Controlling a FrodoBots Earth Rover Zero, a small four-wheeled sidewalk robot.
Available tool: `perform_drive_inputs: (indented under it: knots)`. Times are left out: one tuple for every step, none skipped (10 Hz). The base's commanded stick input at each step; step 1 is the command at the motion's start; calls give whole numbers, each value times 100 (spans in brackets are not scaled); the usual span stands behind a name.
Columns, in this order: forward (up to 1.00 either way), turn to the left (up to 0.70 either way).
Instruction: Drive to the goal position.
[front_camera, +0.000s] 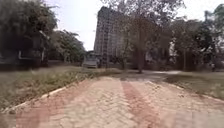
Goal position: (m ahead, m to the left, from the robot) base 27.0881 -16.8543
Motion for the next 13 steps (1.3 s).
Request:
perform_drive_inputs:
  knots:
    - [70,0]
    - [70,0]
    - [70,0]
    - [70,0]
    - [70,0]
    - [70,0]
    - [70,0]
    - [70,0]
    - [70,-7]
    - [70,-15]
    - [70,0]
    - [70,0]
    - [70,0]
